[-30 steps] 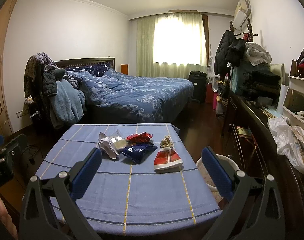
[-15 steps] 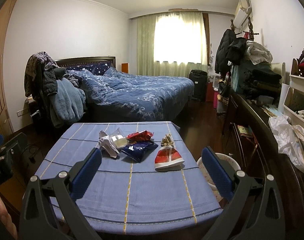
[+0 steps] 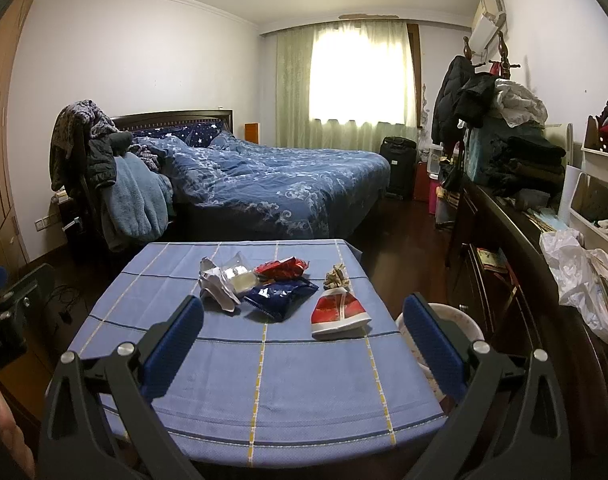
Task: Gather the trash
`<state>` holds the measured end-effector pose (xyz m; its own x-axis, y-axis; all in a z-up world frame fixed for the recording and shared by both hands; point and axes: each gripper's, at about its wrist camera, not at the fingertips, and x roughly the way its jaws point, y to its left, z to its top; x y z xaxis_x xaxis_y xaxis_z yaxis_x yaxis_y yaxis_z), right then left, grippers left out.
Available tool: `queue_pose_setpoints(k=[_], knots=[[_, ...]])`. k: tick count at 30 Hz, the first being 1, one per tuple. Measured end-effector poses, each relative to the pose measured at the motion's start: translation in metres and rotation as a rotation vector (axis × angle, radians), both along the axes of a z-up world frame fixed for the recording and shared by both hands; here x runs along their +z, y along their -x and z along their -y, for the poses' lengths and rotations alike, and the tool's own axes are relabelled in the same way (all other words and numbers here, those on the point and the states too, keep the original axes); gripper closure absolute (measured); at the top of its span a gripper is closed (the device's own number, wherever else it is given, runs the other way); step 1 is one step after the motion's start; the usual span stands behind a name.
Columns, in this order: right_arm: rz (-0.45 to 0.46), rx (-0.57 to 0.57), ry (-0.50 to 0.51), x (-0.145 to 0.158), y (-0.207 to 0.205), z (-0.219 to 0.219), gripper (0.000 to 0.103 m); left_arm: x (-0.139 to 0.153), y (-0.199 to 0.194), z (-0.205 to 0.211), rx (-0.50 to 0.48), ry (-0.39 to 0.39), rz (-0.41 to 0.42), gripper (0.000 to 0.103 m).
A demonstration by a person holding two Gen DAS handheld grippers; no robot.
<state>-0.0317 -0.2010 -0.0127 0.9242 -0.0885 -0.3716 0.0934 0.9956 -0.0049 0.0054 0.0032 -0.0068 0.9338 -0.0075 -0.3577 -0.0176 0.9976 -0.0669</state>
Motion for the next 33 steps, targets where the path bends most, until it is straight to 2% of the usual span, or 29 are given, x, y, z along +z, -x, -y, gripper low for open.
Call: queue_pose_setpoints(k=[14, 20, 21, 23, 33], knots=[[-0.003, 0.000, -0.002, -0.001, -0.001, 0.000, 0.003, -0.002, 0.000, 0.002, -0.006, 0.003, -0.003, 0.004], [-0.028, -0.004, 0.000, -0.013, -0.007, 0.001, 0.003, -0.032, -0.004, 0.004, -0.048, 0.034, -0.044, 0.004], [-0.040, -0.006, -0.001, -0.018, -0.010, 0.001, 0.003, -0.041, -0.009, 0.005, -0.053, 0.033, -0.066, 0.004], [-0.059, -0.009, -0.007, -0.025, -0.017, 0.004, 0.003, -0.040, -0.019, 0.004, -0.050, 0.031, -0.086, 0.004], [-0.164, -0.033, -0.053, -0.068, -0.075, 0.028, 0.003, -0.072, -0.099, 0.028, -0.110, 0.011, -0.247, 0.004]])
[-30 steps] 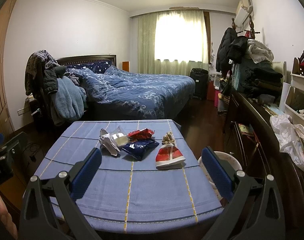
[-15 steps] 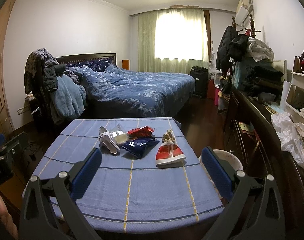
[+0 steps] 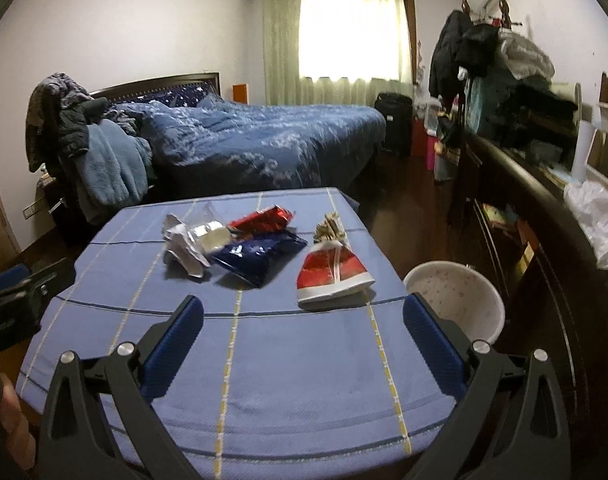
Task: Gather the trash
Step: 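Grasp the crumpled white receipt with the left tool while the right tool approaches the paper cup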
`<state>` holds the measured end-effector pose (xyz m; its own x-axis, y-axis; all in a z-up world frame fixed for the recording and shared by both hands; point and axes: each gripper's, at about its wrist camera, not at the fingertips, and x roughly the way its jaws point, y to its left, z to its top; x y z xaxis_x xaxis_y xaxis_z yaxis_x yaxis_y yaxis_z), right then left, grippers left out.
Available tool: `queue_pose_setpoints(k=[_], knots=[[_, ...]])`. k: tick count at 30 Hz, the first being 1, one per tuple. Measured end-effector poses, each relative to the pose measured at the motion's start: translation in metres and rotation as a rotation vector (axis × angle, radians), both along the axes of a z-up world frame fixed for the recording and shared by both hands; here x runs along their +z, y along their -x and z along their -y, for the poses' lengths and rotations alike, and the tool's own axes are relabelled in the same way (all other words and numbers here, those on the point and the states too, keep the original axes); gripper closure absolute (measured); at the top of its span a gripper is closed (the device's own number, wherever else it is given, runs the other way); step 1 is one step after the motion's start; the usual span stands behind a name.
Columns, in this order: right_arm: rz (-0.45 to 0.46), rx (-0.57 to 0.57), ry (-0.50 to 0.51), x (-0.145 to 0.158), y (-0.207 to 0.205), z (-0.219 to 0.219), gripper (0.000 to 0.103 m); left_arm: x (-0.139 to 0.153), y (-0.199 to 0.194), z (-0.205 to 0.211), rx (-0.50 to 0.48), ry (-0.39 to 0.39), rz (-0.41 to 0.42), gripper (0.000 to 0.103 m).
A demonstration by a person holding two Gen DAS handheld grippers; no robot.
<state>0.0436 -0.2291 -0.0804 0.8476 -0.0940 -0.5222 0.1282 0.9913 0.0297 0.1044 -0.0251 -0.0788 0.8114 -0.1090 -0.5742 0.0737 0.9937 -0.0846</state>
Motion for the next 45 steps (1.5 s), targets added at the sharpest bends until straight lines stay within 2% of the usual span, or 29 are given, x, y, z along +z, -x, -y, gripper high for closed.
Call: queue_pose_setpoints(k=[5, 13, 26, 39, 45], knots=[[-0.035, -0.014, -0.014, -0.010, -0.022, 0.012, 0.003, -0.007, -0.037, 0.012, -0.026, -0.016, -0.055, 0.004], [-0.049, -0.027, -0.032, -0.018, -0.048, 0.027, 0.003, -0.015, -0.080, 0.025, -0.045, -0.045, -0.091, 0.004], [-0.060, -0.023, -0.027, -0.025, -0.062, 0.031, 0.003, -0.027, -0.114, 0.032, -0.051, -0.063, -0.122, 0.004], [-0.078, -0.027, -0.026, -0.036, -0.080, 0.041, 0.003, -0.060, -0.163, 0.023, -0.010, -0.073, -0.218, 0.004], [-0.090, -0.033, -0.019, -0.041, -0.097, 0.044, 0.003, -0.077, -0.195, 0.029, -0.040, -0.090, -0.273, 0.004]])
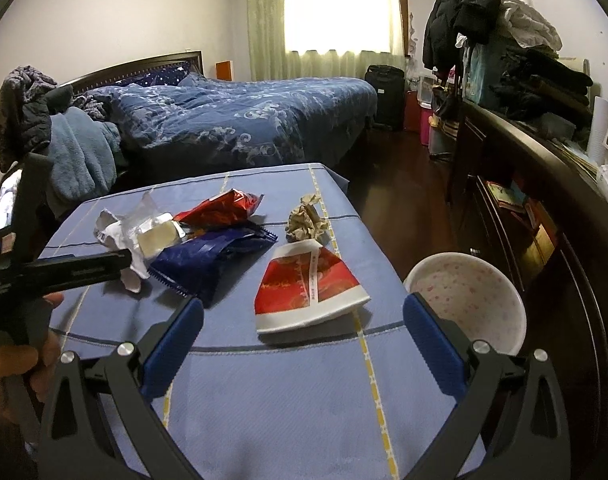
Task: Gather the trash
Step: 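Grasp the crumpled white receipt with the left tool while the right tool approaches the paper cup, then grasp the red-and-white paper cup with the right tool while the left tool holds the receipt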
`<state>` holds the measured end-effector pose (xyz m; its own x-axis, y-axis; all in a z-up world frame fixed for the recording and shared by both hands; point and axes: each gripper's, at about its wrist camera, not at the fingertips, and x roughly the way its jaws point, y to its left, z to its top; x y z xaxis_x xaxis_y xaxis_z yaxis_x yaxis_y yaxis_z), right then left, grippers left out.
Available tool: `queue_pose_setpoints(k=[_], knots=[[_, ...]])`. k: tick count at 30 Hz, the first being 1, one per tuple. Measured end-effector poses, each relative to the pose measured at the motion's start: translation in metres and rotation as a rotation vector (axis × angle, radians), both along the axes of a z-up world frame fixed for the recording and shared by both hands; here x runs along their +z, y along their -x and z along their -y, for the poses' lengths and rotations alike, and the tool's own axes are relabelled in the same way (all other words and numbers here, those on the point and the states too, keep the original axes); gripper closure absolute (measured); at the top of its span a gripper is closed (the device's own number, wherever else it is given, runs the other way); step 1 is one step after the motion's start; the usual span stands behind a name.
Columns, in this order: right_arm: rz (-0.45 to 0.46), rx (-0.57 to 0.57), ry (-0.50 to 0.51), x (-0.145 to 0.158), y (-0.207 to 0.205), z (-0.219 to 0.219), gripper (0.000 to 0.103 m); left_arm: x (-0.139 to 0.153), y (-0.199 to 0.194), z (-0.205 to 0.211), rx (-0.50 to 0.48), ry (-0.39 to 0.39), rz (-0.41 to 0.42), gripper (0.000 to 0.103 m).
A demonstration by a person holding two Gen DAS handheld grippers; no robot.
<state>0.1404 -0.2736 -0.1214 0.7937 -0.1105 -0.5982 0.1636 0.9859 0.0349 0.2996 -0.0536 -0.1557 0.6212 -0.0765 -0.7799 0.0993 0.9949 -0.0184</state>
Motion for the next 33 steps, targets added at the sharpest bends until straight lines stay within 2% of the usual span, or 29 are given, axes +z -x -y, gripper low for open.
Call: queue_pose_setpoints(k=[6, 8, 10, 12, 18, 20, 23, 28, 33], knots=[[0.001, 0.014, -0.005, -0.001, -0.009, 0.003, 0.003, -0.015, -0.015, 0.007, -0.030, -0.009, -0.026, 0.004], [-0.002, 0.014, -0.011, -0.002, -0.011, 0.006, 0.003, -0.017, -0.016, 0.006, -0.040, 0.006, -0.027, 0.011], [-0.009, 0.011, -0.022, -0.003, -0.016, 0.012, 0.003, -0.017, -0.018, 0.002, -0.055, 0.060, -0.037, 0.021], [-0.015, -0.005, -0.038, -0.004, -0.019, 0.020, 0.003, -0.017, -0.019, -0.002, -0.057, 0.085, -0.036, 0.025], [-0.050, -0.040, -0.143, -0.011, -0.028, 0.049, 0.003, -0.013, -0.012, 0.005, -0.084, 0.047, 0.017, 0.047], [-0.060, -0.033, -0.162, -0.013, -0.033, 0.053, 0.003, -0.010, -0.009, 0.008, -0.095, 0.039, 0.040, 0.058], [-0.090, -0.003, -0.179, -0.019, -0.046, 0.053, 0.003, -0.008, -0.008, 0.006, -0.095, 0.042, 0.052, 0.065], [-0.160, 0.030, -0.158, -0.031, -0.076, 0.042, 0.003, -0.008, -0.001, -0.009, -0.068, 0.082, 0.051, 0.068], [-0.234, 0.081, -0.165, -0.044, -0.102, 0.031, 0.003, -0.006, 0.006, -0.035, -0.045, 0.171, 0.045, 0.068]])
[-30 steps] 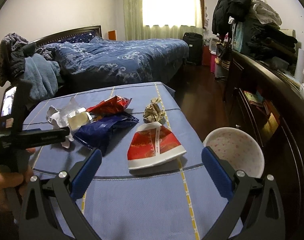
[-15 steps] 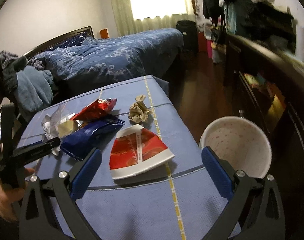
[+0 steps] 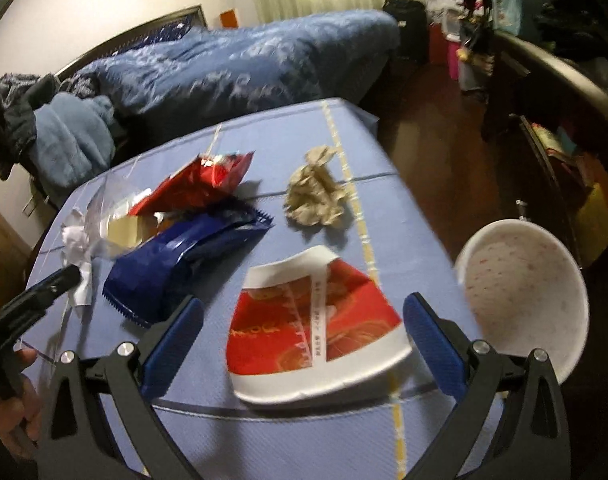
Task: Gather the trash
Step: 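Grasp the red-and-white paper cup with the right tool while the left tool holds the receipt, then carry both items over the white wastebasket and open both tools to drop them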
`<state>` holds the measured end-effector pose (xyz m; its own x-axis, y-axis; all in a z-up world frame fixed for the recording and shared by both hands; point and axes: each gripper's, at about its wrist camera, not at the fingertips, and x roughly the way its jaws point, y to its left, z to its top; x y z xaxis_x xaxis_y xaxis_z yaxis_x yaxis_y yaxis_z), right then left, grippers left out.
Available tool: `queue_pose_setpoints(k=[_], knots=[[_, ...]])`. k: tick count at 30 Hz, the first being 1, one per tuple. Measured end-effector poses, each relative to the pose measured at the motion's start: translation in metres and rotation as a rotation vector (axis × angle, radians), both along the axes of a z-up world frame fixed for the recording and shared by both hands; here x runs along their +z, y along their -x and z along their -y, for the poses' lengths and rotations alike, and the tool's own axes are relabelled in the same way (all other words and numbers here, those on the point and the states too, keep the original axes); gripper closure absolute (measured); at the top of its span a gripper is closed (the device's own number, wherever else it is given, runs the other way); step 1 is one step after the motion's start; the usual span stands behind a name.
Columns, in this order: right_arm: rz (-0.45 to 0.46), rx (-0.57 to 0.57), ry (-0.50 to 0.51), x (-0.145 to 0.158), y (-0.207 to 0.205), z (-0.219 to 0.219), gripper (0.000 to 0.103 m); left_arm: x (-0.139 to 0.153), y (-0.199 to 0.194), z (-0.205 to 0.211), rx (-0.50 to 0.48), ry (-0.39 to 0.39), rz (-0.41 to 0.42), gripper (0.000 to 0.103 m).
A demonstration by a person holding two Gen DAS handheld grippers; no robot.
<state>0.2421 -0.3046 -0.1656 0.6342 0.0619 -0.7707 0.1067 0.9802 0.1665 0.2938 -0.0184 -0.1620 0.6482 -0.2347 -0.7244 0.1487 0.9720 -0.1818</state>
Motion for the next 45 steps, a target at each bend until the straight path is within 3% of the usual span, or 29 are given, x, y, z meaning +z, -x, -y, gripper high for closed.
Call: queue_pose_setpoints(k=[2, 3, 8, 9, 10, 13, 17, 24, 33, 39, 45], knots=[[-0.010, 0.019, 0.012, -0.003, -0.004, -0.006, 0.005, 0.002, 0.005, -0.006, 0.005, 0.020, 0.005, 0.068], [-0.018, 0.033, 0.018, -0.005, -0.005, -0.009, 0.015, 0.004, 0.008, -0.009, 0.004, 0.027, 0.008, 0.068], [0.007, 0.049, 0.054, -0.005, -0.001, -0.018, 0.019, 0.013, 0.021, -0.015, 0.006, 0.055, 0.037, 0.068], [0.023, 0.047, 0.051, -0.003, 0.001, -0.017, 0.029, 0.015, 0.024, -0.015, 0.006, 0.058, 0.042, 0.068], [0.052, 0.053, 0.042, 0.003, 0.005, -0.018, 0.046, 0.017, 0.027, -0.016, 0.003, 0.064, 0.048, 0.068], [0.068, 0.056, 0.018, 0.014, 0.013, -0.019, 0.057, 0.025, 0.039, -0.013, -0.011, 0.080, 0.070, 0.067], [0.080, 0.075, 0.015, 0.015, 0.023, -0.020, 0.058, 0.038, 0.051, -0.004, -0.035, 0.086, 0.098, 0.066], [0.141, 0.108, -0.031, 0.029, 0.047, -0.019, 0.071, 0.056, 0.070, 0.024, -0.107, 0.080, 0.131, 0.065], [0.183, 0.139, -0.149, 0.044, 0.071, -0.004, 0.074, 0.067, 0.082, 0.055, -0.179, 0.085, 0.150, 0.064], [0.228, 0.114, -0.118, 0.057, 0.090, 0.009, 0.074, 0.076, 0.084, 0.087, -0.255, 0.083, 0.166, 0.063], [0.287, -0.027, -0.026, 0.073, 0.115, 0.056, 0.074, 0.084, 0.080, 0.148, -0.388, 0.078, 0.184, 0.063]])
